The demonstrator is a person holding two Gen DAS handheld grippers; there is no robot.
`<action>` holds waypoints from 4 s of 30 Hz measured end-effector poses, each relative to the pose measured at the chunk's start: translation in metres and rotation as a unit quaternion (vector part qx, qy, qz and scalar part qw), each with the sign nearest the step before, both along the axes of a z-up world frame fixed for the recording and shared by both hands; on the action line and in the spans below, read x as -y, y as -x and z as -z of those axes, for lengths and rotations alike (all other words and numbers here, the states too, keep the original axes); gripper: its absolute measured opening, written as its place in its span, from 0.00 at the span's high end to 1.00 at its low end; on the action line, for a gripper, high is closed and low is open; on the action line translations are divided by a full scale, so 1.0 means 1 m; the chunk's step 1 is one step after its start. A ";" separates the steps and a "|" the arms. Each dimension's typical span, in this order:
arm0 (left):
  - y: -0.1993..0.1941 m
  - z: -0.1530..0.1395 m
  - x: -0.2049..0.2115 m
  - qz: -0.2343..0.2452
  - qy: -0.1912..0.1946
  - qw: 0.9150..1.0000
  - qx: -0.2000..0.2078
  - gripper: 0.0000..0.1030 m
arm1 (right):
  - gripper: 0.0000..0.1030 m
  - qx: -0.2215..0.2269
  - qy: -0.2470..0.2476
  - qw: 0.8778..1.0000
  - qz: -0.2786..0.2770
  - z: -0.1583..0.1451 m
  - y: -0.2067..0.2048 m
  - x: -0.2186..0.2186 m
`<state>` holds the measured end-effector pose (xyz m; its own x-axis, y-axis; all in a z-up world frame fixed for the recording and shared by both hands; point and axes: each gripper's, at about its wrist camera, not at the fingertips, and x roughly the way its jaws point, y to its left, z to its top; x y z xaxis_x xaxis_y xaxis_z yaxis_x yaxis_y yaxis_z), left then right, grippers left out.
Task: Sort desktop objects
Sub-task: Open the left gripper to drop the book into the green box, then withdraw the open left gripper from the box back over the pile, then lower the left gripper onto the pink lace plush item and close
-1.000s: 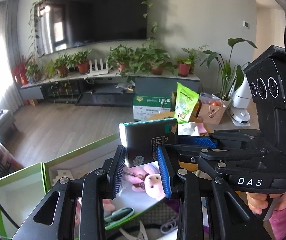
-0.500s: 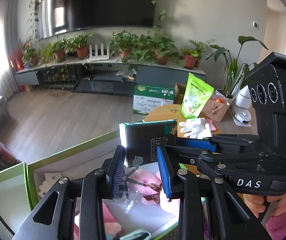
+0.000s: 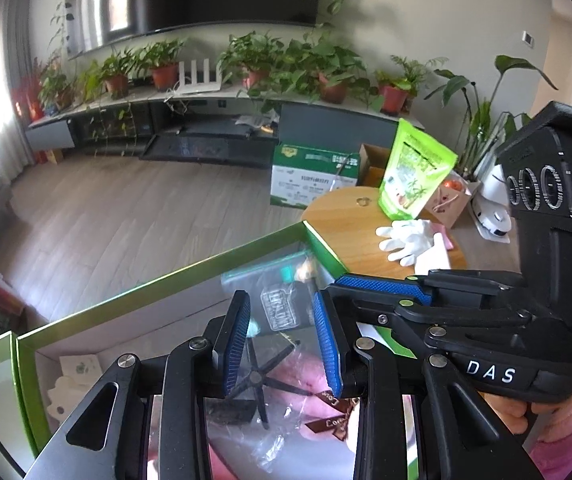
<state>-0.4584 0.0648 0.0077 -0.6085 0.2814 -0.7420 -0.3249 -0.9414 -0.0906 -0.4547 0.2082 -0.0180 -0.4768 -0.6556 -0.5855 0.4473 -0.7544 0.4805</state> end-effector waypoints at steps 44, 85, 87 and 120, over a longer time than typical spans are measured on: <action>-0.185 -0.111 0.024 0.007 -0.010 0.997 -0.072 0.61 | 0.84 -0.102 -0.033 0.994 -0.014 -0.116 -0.189 0.011; -0.325 -0.067 0.028 -0.065 -0.029 0.995 -0.067 0.29 | 0.70 -0.129 -0.070 0.988 -0.040 -0.101 -0.348 0.008; -0.329 -0.064 0.025 -0.063 -0.029 0.995 -0.065 0.29 | 0.70 -0.124 -0.068 0.989 -0.039 -0.097 -0.350 0.005; -0.334 0.000 -0.021 -0.001 -0.057 0.997 0.049 0.36 | 0.62 0.028 -0.067 0.997 0.016 0.018 -0.327 -0.047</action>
